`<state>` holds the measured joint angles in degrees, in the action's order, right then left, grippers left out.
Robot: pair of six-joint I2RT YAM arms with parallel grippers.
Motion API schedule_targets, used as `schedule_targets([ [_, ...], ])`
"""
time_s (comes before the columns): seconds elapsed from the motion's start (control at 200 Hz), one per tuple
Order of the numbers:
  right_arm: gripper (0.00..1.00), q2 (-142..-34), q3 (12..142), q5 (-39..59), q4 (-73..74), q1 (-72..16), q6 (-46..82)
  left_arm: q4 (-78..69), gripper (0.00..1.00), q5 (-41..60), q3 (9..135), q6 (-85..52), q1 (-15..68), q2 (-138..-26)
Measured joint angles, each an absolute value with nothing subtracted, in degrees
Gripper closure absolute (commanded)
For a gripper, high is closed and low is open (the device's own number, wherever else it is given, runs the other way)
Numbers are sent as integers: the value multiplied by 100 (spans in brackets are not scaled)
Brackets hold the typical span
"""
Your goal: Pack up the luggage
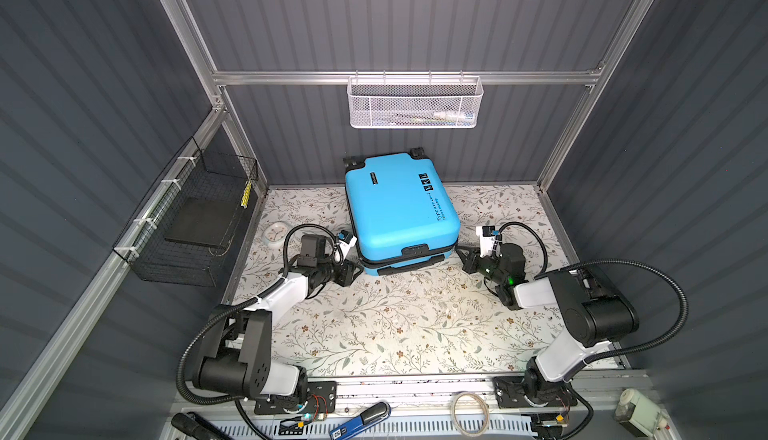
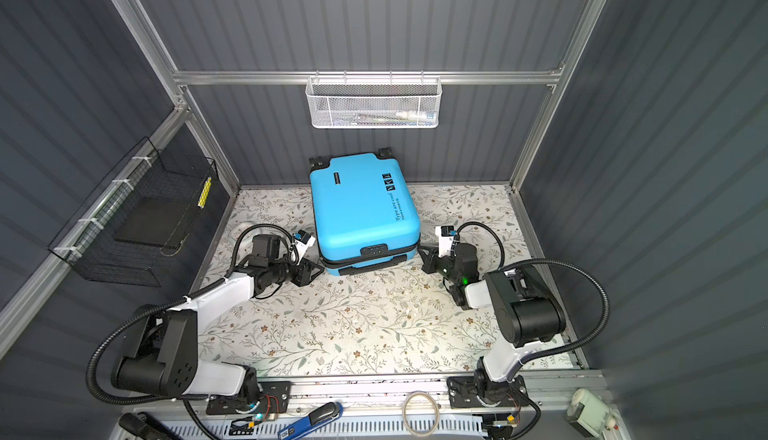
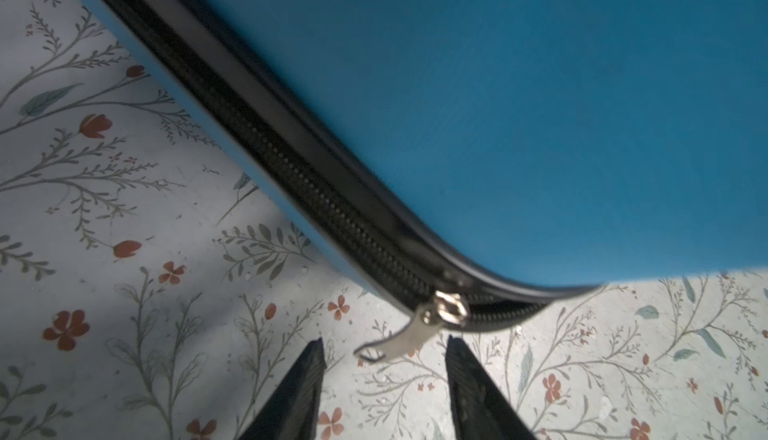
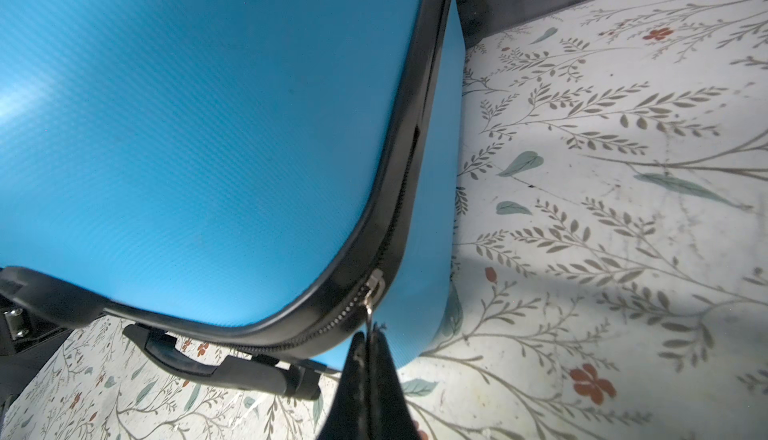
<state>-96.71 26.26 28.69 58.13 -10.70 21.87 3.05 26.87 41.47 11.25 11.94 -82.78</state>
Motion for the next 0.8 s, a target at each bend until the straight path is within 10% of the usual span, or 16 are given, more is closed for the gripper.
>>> schedule_targets([
  [0.8, 100, -9671, 2626, 2816, 5813, -1070, 2185, 668, 59, 2635, 4423, 1824, 1188, -8121],
])
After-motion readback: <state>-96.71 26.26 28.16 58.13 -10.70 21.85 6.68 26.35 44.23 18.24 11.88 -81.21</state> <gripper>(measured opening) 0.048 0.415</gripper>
